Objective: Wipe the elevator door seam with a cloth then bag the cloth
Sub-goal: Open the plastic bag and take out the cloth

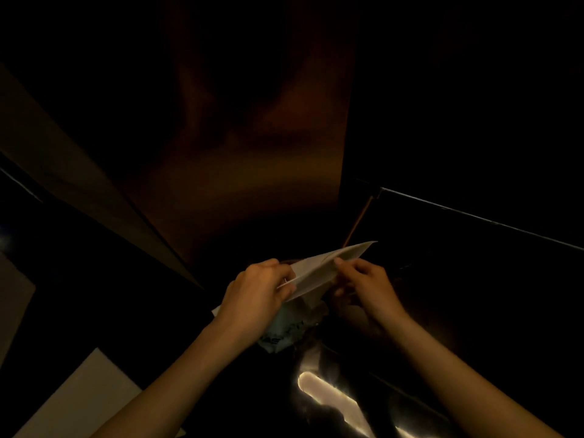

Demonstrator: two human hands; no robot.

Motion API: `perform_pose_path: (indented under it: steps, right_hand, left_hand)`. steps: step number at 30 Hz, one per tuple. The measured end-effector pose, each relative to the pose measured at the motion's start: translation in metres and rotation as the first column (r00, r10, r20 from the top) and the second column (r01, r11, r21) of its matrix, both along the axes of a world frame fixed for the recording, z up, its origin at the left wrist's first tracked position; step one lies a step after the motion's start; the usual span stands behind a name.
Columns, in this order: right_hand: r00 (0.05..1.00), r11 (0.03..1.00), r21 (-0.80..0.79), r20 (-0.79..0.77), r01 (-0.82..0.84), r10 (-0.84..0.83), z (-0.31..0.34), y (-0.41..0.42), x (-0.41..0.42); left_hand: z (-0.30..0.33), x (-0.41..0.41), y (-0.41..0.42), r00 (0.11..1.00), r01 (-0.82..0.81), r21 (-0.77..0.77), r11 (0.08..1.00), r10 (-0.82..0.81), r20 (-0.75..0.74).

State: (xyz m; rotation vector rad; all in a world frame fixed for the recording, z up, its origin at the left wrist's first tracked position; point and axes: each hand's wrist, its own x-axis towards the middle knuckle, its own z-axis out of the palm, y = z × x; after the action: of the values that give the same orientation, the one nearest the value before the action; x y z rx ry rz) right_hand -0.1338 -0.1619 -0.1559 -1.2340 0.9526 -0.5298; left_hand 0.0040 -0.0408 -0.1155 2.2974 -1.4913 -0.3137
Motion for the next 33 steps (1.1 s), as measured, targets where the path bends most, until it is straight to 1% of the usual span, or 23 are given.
perform_pose_path:
  steps: [2, 5, 8, 11, 12, 17, 20, 22, 25, 26, 27, 29, 31, 33]
  right_hand:
    - [0.999, 1.000, -0.009, 0.040, -0.009, 0.009, 0.008, 0.001, -0.004]
    - [0.999, 0.999, -0.047, 0.024, -0.025, 0.026, 0.016, 0.002, -0.012]
    - [0.999, 0.997, -0.059, -0.010, -0.039, 0.038, 0.026, 0.002, -0.018]
    - [0.997, 0.995, -0.088, -0.073, -0.046, 0.040, 0.050, -0.002, -0.026]
    - [0.993, 0.992, -0.113, -0.115, -0.054, 0.041, 0.060, -0.004, -0.031]
    - [0.925, 0.945, -0.282, -0.378, -0.165, 0.048, 0.134, -0.024, -0.070]
    - [0.860, 0.916, -0.345, -0.510, -0.203, -0.001, 0.205, -0.030, -0.095]
    - [0.809, 0.885, -0.407, -0.584, -0.228, -0.060, 0.261, -0.028, -0.111]
    - [0.748, 0.781, -0.529, -0.653, -0.333, -0.123, 0.350, -0.021, -0.130]
    - [0.735, 0.721, -0.576, -0.664, -0.385, -0.138, 0.380, -0.016, -0.135]
    - [0.721, 0.640, -0.626, -0.675, -0.445, -0.158, 0.415, -0.013, -0.141]
    - [0.696, 0.423, -0.691, -0.697, -0.586, -0.174, 0.472, -0.008, -0.148]
    - [0.619, 0.254, -0.642, -0.766, -0.724, -0.173, 0.527, -0.002, -0.154]
    - [0.571, 0.146, -0.595, -0.801, -0.790, -0.179, 0.579, 0.007, -0.157]
  left_hand:
    - [0.003, -0.006, 0.002, 1.000, -0.012, -0.011, 1.000, 0.012, 0.004]
    - [0.006, -0.008, 0.004, 0.998, -0.055, -0.033, 0.998, 0.054, -0.019]
    - [0.014, -0.006, -0.001, 0.996, -0.074, -0.028, 0.997, 0.073, -0.042]
    - [0.039, -0.005, -0.011, 0.997, -0.079, -0.012, 0.997, 0.079, -0.019]
    - [0.051, -0.006, -0.015, 0.996, -0.087, -0.013, 0.996, 0.087, -0.012]
    - [0.133, -0.021, -0.030, 0.987, -0.161, -0.077, 0.984, 0.158, -0.038]
    - [0.211, -0.033, -0.038, 0.984, -0.177, -0.163, 0.971, 0.172, -0.045]
    - [0.270, -0.042, -0.042, 0.979, -0.200, -0.219, 0.955, 0.185, -0.087]
    - [0.359, -0.054, -0.047, 0.972, -0.214, -0.291, 0.932, 0.173, -0.161]
    - [0.390, -0.059, -0.048, 0.974, -0.198, -0.308, 0.931, 0.150, -0.170]
    - [0.425, -0.064, -0.050, 0.977, -0.176, -0.322, 0.930, 0.124, -0.175]
    - [0.486, -0.074, -0.051, 0.985, -0.119, -0.351, 0.929, 0.068, -0.156]
    - [0.542, -0.082, -0.054, 0.989, -0.076, -0.371, 0.926, 0.024, -0.143]
    - [0.595, -0.088, -0.055, 0.986, -0.036, -0.389, 0.921, -0.031, -0.164]
